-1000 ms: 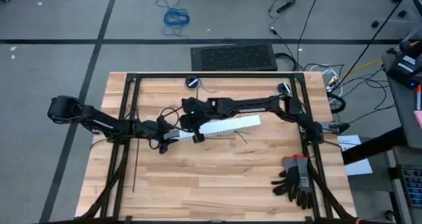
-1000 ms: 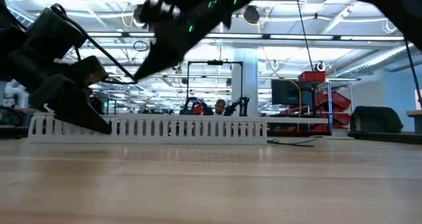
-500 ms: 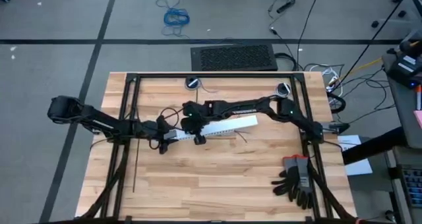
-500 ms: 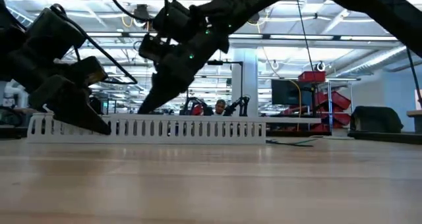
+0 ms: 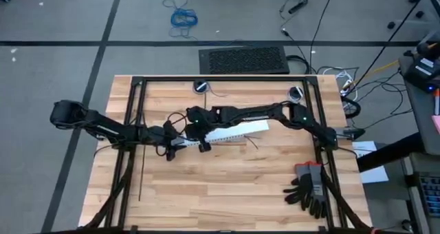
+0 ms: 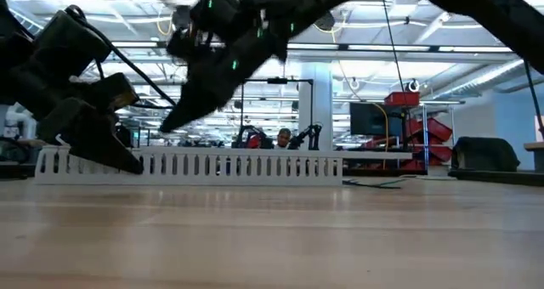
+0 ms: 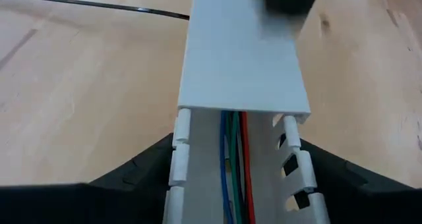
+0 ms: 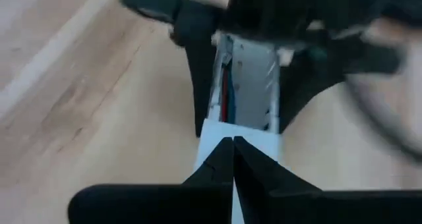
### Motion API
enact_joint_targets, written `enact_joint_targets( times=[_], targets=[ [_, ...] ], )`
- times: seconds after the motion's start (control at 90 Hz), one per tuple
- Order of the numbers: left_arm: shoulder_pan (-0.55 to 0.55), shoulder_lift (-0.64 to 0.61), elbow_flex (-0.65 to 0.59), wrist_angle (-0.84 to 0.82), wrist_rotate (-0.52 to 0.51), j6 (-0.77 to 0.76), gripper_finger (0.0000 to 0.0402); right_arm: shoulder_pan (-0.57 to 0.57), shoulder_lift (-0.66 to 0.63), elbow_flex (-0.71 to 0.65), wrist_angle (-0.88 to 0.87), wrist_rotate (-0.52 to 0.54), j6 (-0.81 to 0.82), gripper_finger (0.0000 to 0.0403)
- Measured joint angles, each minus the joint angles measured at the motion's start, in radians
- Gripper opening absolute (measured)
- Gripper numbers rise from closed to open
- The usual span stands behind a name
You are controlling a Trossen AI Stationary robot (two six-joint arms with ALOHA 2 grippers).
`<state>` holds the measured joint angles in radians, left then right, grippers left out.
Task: Ziptie cables
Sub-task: Close the cable duct
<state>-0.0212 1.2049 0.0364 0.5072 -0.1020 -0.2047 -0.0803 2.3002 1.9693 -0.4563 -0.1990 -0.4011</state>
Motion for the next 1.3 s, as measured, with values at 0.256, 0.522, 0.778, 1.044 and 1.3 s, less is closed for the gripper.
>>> enact_joint_targets(
  times=[0.256, 0.522, 0.778, 1.044, 1.3],
  targets=[
    [0.000, 0.000, 0.000, 0.000, 0.000, 0.000, 0.0253, -0.019, -0.001, 0.044, -0.316, 0.025, -0.006, 0.0000],
    [0.000, 0.000, -0.001, -0.002, -0.002, 0.001, 0.0253, -0.047, 0.060, -0.004, -0.165, -0.063, -0.006, 0.0000],
    [0.000, 0.000, 0.002, -0.003, 0.000, 0.004, 0.0253, -0.039, 0.130, 0.050, -0.060, -0.122, 0.014, 0.0000],
    [0.000, 0.002, 0.003, 0.015, -0.011, 0.002, 0.0223, -0.025, 0.064, 0.041, -0.095, -0.008, 0.011, 0.0000],
    [0.000, 0.002, 0.003, 0.030, -0.013, 0.003, 0.0225, -0.005, -0.042, 0.046, -0.230, 0.026, -0.001, 0.0000]
  ],
)
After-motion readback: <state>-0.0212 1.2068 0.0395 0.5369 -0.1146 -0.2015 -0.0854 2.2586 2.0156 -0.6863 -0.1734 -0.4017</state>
